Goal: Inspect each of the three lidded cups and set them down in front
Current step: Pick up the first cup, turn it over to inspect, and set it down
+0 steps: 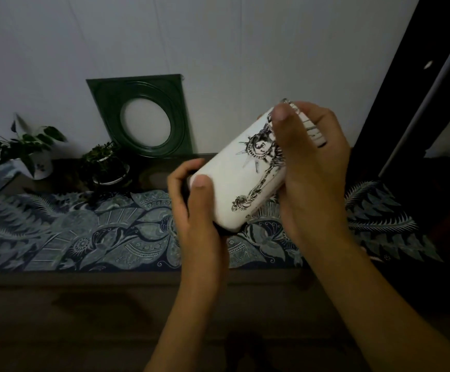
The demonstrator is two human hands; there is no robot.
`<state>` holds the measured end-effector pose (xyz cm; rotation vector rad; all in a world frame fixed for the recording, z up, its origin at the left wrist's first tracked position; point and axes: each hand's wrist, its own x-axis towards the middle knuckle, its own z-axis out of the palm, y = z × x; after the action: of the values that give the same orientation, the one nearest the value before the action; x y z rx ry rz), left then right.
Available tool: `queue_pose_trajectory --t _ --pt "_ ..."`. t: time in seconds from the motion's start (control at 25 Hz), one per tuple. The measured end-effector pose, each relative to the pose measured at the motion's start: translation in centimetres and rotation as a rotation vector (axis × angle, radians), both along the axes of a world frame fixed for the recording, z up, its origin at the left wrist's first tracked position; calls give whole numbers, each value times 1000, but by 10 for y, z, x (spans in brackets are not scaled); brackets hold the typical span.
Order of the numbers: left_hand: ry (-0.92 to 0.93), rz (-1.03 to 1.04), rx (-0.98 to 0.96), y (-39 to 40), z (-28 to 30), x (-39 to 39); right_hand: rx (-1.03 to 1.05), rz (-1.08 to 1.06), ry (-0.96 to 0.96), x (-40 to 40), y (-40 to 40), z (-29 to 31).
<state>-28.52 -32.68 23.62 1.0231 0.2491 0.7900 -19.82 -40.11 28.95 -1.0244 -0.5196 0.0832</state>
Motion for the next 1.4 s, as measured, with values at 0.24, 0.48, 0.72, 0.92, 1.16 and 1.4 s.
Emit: queue_pose_trajectory --t 0.24,0.48,0.72,0.92,1.16,1.4 --pt "242 -573 -490 16 8 -11 -118 435 -378 21 -17 8" --pt "162 -331 -417 6 1 -4 -45 143 -37 14 -4 -15" --pt "117 -68 -171 6 -12 -2 -113 116 52 14 -2 -22" --pt "247 -492 -574 14 -8 -6 -134 246 -204 18 -3 -17" --pt "108 -51 -127 5 -26 0 -98 6 289 13 11 -35" --pt "211 52 -178 16 -41 5 -321 -10 170 12 19 -51"
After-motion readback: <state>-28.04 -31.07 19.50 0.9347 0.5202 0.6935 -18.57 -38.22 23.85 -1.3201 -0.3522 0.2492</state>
